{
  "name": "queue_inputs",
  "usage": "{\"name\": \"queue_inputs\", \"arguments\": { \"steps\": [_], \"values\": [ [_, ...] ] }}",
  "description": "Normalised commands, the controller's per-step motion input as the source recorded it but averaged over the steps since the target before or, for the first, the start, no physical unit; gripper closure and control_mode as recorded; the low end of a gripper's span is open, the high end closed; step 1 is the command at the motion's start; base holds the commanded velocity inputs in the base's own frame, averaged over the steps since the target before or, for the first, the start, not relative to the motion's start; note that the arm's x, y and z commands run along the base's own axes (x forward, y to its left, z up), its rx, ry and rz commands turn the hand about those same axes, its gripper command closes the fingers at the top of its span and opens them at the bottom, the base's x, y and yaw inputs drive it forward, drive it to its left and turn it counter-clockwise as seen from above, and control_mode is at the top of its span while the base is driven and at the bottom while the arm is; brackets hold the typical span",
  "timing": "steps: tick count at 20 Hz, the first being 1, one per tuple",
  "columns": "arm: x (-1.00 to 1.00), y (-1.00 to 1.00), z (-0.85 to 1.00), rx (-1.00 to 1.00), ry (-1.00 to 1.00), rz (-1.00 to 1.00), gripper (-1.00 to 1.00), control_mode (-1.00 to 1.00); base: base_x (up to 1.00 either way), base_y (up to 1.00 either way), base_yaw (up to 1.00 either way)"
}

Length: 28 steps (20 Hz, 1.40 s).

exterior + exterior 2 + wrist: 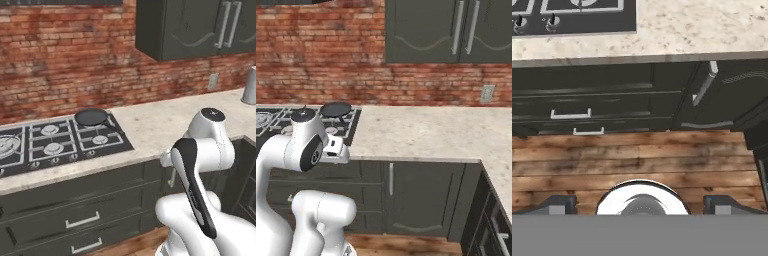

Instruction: Move the pot and pan from the stove into the sink.

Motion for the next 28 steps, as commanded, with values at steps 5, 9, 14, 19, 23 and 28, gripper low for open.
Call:
{"name": "queue_inputs", "arguments": {
  "steps": [5,9,14,19,23,28],
  "values": [
    [0.0,0.0,0.0,0.0,0.0,0.0,-1.0,1.0,0.99,0.36,0.03],
    [0.0,0.0,0.0,0.0,0.0,0.0,-1.0,1.0,0.81,0.4,0.01],
    [0.0,0.0,0.0,0.0,0.0,0.0,-1.0,-1.0,0.15,0.12,0.0],
    [0.27,0.06,-0.04,0.0,0.0,0.0,-1.0,-1.0,0.0,0.0,0.0],
    [0.66,0.29,-0.18,0.0,0.0,0.0,-1.0,-1.0,0.0,0.0,0.0],
    [0.64,0.32,-0.24,0.0,-0.04,0.03,-1.0,-1.0,0.0,0.0,0.0]
  ]
}}
